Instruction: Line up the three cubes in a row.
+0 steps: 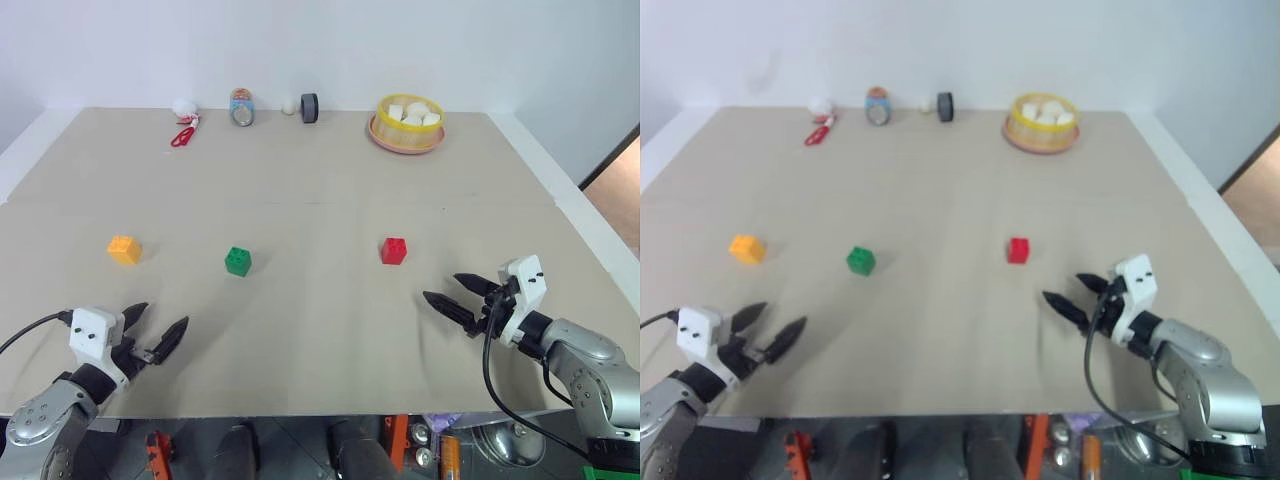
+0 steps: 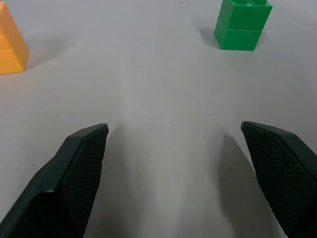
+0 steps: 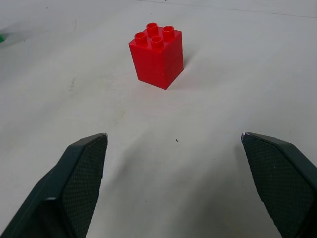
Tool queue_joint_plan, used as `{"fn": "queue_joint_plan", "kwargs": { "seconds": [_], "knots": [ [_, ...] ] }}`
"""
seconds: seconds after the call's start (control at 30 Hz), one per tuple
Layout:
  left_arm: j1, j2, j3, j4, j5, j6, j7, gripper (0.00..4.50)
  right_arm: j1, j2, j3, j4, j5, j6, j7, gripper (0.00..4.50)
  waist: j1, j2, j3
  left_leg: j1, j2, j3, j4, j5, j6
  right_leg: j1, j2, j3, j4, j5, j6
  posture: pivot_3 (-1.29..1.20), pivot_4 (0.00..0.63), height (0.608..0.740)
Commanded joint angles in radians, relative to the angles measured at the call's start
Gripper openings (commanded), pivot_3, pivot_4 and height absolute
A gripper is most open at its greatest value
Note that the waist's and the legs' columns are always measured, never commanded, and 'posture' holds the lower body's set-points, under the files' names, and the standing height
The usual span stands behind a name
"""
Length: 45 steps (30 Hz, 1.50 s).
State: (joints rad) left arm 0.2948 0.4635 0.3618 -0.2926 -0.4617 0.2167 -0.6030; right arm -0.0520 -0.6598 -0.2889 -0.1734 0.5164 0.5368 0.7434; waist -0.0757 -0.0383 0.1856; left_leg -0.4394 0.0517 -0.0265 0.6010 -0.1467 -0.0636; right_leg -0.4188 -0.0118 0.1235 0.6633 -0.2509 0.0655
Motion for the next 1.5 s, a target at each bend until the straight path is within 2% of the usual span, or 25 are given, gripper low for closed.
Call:
{"fn": "queue_joint_plan", "kwargs": {
  "seconds": [0.03,0.27,0.37,0.63,0.9,1.2,1.5],
  "knots": [
    [-0.001,0.022,-0.009,-0.049,-0.001,-0.006,-0.024,4.44,-0.015,-0.013,-0.024,-0.054,0.014,0.002,-0.009,4.5,0.0,0.0,0.0,0.0,0.0,0.0,0.0,0.0,0.0,0.0,0.0,0.0,0.0,0.0,0.0,0.0,0.15,0.74],
    [-0.061,0.091,-0.068,-0.109,-0.051,-0.053,-0.195,4.44,-0.079,-0.005,0.014,-0.108,0.017,0.058,-0.052,4.5,0.0,0.0,0.0,0.0,0.0,0.0,0.0,0.0,0.0,0.0,0.0,0.0,0.0,0.0,0.0,0.0,0.15,0.74],
    [-0.221,0.124,-0.134,-0.161,-0.115,0.016,-0.231,4.44,-0.151,0.052,0.064,-0.117,-0.021,0.099,-0.16,4.5,0.0,0.0,0.0,0.0,0.0,-0.001,0.0,0.0,0.0,0.0,0.0,-0.001,0.0,0.001,0.0,0.0,0.15,0.74],
    [-0.386,0.124,-0.279,-0.123,-0.082,0.01,-0.299,4.44,-0.162,0.109,0.175,-0.076,-0.136,0.041,-0.225,4.5,0.0,0.001,0.0,-0.001,0.0,-0.002,-0.001,0.0,0.002,0.002,0.002,0.0,0.0,-0.001,0.003,0.0,0.15,0.74],
    [-0.398,0.096,-0.352,-0.08,-0.023,-0.045,-0.33,4.44,-0.189,0.192,0.208,-0.017,-0.204,0.002,-0.297,4.5,0.0,0.001,0.0,0.0,0.001,-0.004,0.0,0.0,0.002,0.003,0.004,0.0,0.001,-0.001,0.002,0.0,0.15,0.74],
    [-0.402,0.084,-0.35,-0.069,-0.026,-0.053,-0.329,4.44,-0.23,0.271,0.248,0.048,-0.251,-0.018,-0.337,4.5,0.0,0.001,0.0,0.0,0.001,-0.004,0.001,0.001,0.003,0.003,0.004,0.0,0.001,0.001,0.002,0.0,0.15,0.74],
    [-0.39,0.06,-0.348,-0.091,-0.018,-0.052,-0.3,4.44,-0.288,0.318,0.232,0.115,-0.286,-0.031,-0.393,4.5,0.0,0.001,0.0,0.001,0.001,-0.004,0.001,0.001,0.003,0.004,0.005,0.0,0.002,0.002,0.002,0.0,0.15,0.74]
  ]
}}
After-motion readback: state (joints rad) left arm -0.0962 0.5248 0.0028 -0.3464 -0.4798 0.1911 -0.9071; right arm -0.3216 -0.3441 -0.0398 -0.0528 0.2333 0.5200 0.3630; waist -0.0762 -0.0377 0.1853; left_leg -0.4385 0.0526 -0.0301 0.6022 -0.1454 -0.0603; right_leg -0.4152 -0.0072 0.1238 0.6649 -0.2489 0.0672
